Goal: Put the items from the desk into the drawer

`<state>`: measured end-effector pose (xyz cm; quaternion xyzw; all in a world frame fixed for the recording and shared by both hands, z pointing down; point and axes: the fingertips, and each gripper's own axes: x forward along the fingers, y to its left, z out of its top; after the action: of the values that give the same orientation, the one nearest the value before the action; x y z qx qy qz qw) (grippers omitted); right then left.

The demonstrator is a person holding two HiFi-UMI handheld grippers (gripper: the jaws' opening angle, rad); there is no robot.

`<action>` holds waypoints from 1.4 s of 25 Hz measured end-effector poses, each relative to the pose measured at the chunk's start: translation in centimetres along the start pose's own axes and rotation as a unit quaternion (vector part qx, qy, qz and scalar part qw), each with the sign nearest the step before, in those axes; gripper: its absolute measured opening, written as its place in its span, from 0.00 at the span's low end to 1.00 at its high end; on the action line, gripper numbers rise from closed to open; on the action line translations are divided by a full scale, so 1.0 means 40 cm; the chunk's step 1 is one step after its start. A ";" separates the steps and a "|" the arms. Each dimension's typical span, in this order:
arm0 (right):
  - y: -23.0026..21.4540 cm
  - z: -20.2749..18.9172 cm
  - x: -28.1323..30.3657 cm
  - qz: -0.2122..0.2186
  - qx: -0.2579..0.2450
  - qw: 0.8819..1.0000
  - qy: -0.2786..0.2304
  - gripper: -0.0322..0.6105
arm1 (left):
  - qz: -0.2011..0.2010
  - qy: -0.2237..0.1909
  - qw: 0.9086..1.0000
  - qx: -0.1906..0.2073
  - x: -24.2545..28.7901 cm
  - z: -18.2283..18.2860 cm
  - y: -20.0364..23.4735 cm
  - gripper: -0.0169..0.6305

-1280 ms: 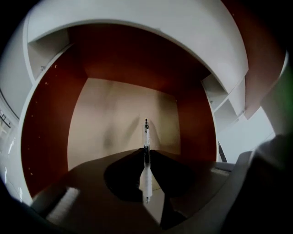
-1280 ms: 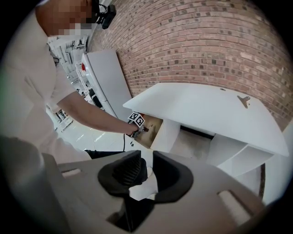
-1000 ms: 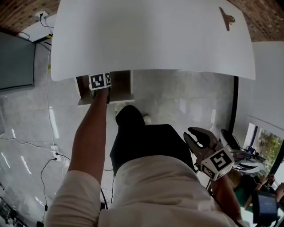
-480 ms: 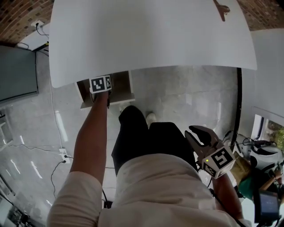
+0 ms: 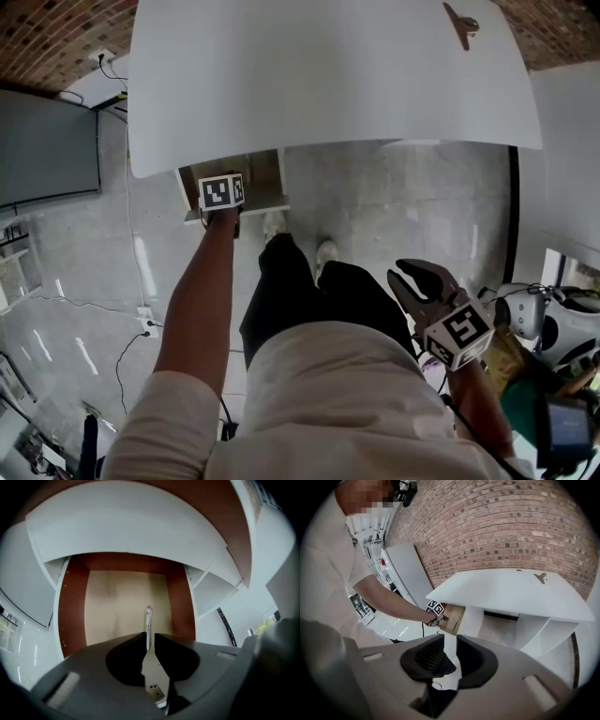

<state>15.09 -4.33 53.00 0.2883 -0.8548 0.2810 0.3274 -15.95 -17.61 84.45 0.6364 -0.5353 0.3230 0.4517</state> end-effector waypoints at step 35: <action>0.188 0.022 -0.190 0.102 -0.108 0.984 -0.097 0.16 | -0.136 -0.157 0.975 0.075 -0.915 -0.263 -0.534 0.04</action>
<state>14.33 2.52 44.77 0.1884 -0.9328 0.1898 0.2416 -2.41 6.75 50.83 0.7780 -0.4826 0.1935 0.3527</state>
